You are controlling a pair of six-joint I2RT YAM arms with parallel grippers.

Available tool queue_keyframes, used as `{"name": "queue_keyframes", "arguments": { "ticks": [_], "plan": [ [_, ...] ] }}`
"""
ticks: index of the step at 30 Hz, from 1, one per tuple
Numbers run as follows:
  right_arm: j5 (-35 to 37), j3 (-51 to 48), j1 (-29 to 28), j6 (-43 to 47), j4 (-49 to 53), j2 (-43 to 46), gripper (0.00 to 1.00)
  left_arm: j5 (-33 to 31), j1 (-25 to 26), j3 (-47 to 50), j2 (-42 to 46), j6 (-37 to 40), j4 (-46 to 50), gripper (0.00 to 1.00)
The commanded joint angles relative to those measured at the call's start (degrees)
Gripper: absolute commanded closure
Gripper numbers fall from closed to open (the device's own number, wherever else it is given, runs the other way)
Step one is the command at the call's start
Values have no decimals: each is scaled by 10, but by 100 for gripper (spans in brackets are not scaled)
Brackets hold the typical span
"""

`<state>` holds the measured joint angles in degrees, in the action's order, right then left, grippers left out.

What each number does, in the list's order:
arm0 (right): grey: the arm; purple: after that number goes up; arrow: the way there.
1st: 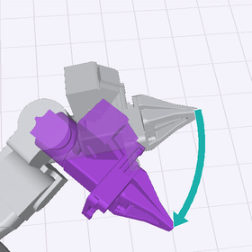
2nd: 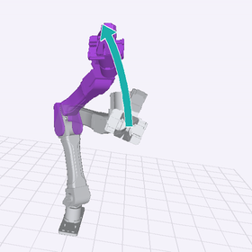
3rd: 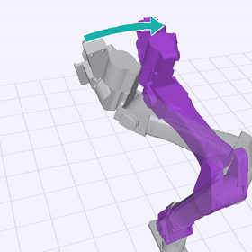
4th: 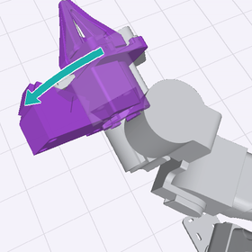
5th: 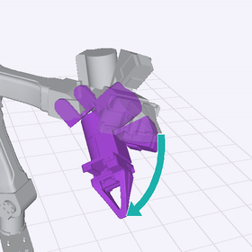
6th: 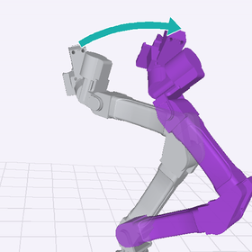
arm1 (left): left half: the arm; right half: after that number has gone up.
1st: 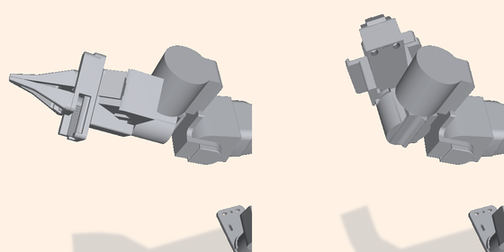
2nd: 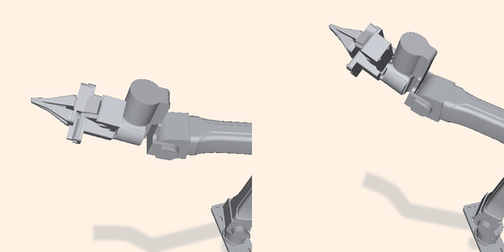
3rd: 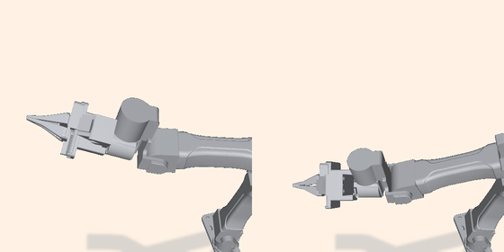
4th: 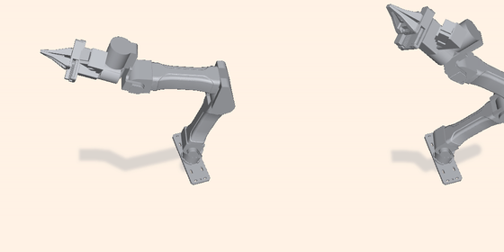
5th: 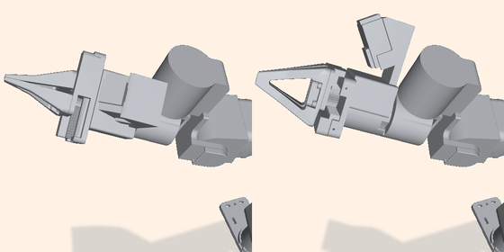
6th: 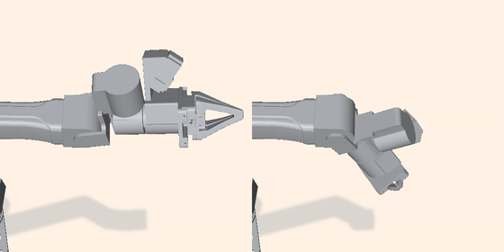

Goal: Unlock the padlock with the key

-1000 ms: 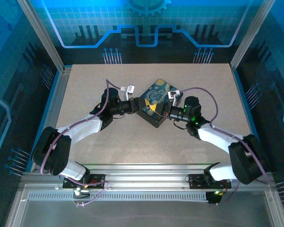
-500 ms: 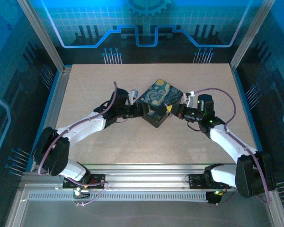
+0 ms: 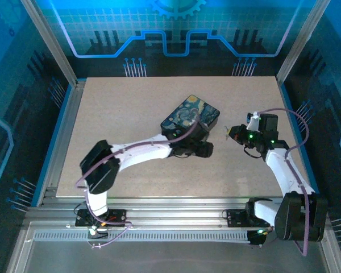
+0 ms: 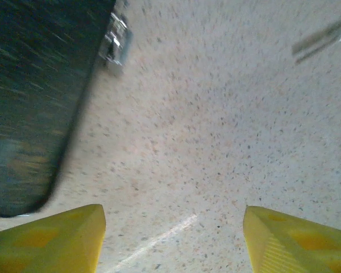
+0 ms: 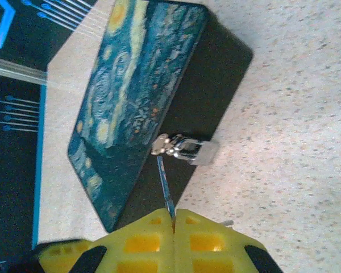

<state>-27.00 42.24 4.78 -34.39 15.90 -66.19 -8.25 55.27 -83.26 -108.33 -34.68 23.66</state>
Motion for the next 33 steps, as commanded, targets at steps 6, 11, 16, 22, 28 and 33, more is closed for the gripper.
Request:
{"name": "queue_keyframes", "arguments": {
  "ticks": [6, 11, 16, 22, 28, 33],
  "plan": [
    [8, 19, 3, 41, 29, -28, 100, -76, -14, -14, -54, -55, -4, 32],
    [3, 11, -14, 51, 24, -36, 100, -72, -70, 32, -29, -49, -55, 32],
    [9, 10, -42, 55, 22, -40, 100, -100, -127, 61, -3, -29, -66, 32],
    [14, 9, -56, 54, 18, -43, 100, -107, -168, 47, 0, 8, -93, 32],
    [32, 19, -55, 66, 45, -48, 100, -162, -129, -15, -17, -50, 14, 32],
    [41, 22, -48, 71, 55, -43, 100, -247, -49, -48, -46, -103, 63, 25]
  ]
}}
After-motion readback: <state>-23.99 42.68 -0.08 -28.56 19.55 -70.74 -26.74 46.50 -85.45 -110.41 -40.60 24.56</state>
